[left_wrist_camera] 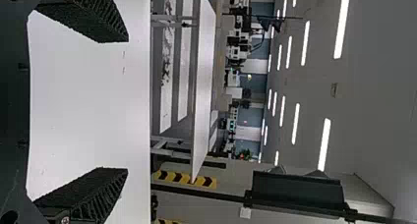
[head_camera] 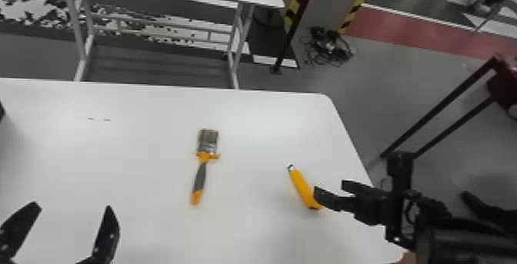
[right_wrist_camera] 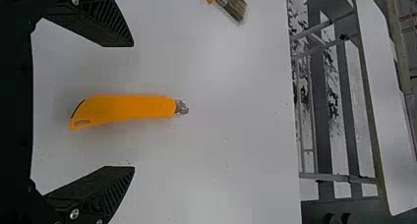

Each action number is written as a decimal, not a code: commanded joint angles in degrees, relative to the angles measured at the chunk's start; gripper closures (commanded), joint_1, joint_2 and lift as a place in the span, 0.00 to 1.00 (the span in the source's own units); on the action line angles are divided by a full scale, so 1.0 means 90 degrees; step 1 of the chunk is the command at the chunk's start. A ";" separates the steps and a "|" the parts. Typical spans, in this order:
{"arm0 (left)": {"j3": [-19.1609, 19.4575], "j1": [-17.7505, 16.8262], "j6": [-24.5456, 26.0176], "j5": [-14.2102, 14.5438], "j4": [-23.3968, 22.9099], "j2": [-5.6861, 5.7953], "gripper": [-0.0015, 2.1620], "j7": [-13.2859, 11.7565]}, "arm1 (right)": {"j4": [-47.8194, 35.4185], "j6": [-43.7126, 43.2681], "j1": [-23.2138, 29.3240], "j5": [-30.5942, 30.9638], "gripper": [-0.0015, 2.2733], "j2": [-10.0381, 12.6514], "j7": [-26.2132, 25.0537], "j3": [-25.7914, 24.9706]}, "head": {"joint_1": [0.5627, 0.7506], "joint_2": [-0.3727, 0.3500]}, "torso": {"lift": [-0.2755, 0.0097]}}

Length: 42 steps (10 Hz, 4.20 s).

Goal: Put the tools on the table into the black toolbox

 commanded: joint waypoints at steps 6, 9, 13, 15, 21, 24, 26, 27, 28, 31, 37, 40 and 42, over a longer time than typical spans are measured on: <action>-0.0025 0.0137 0.0156 0.0010 -0.0010 0.0136 0.02 -0.0029 | 0.0486 0.0503 -0.0638 0.0716 0.05 0.0043 -0.0399 0.0739 | 0.70 0.03 | 0.70; -0.0025 0.0225 0.0175 0.0000 -0.0019 0.0185 0.02 -0.0038 | 0.0652 0.0600 -0.0853 0.0843 0.05 0.0043 -0.0428 0.0808 | 0.70 0.03 | 0.70; -0.0113 0.0225 0.0371 -0.0088 -0.0019 0.0175 0.03 -0.0009 | 0.1150 0.0561 -0.1058 0.0999 0.06 -0.0044 -0.0428 0.0808 | 0.70 0.03 | 0.70; -0.0123 0.0186 0.0429 -0.0088 -0.0019 0.0175 0.03 0.0001 | 0.1277 0.0522 -0.1146 0.1029 0.10 -0.0074 -0.0418 0.0876 | 0.70 0.03 | 0.70; -0.0113 0.0069 0.0605 -0.0020 0.0049 0.0205 0.03 0.0001 | 0.1462 0.0678 -0.1332 0.1165 0.81 -0.0074 -0.0418 0.1062 | 0.70 0.03 | 0.70; -0.0123 0.0030 0.0742 -0.0020 0.0069 0.0205 0.03 0.0001 | 0.1413 0.0678 -0.1312 0.1097 0.99 -0.0074 -0.0418 0.0974 | 0.70 0.03 | 0.70; -0.0123 0.0039 0.0742 -0.0029 0.0020 0.0205 0.03 0.0001 | 0.1179 0.0522 -0.1176 0.0950 0.99 -0.0015 -0.0438 0.0837 | 0.70 0.03 | 0.70; -0.0123 0.0039 0.0742 -0.0029 -0.0010 0.0205 0.03 0.0001 | 0.1013 0.0483 -0.1078 0.0863 0.99 -0.0005 -0.0448 0.0798 | 0.70 0.03 | 0.70; -0.0113 0.0049 0.0742 -0.0020 -0.0068 0.0205 0.03 0.0001 | 0.0876 0.0424 -0.1010 0.0824 0.99 0.0024 -0.0458 0.0778 | 0.70 0.03 | 0.70; -0.0016 0.0010 0.1269 0.0361 -0.0595 0.0195 0.02 -0.0439 | 0.0027 -0.0298 -0.0375 0.0658 0.99 0.0170 -0.0448 0.0837 | 0.70 0.03 | 0.70; 0.0648 -0.0703 0.3710 0.2441 -0.1357 0.0127 0.02 -0.1562 | -0.1331 -0.1197 0.0553 0.0491 0.99 0.0249 -0.0301 0.1472 | 0.70 0.15 | 0.70; 0.1010 -0.1367 0.5351 0.3809 -0.1338 0.0136 0.03 -0.1826 | -0.1585 -0.1587 0.0592 0.0491 0.99 0.0249 -0.0233 0.1950 | 0.70 0.25 | 0.70; 0.1107 -0.1670 0.5878 0.4355 -0.1260 0.0127 0.03 -0.1865 | -0.1731 -0.1587 0.0582 0.0491 0.99 0.0239 -0.0204 0.2292 | 0.70 0.30 | 0.70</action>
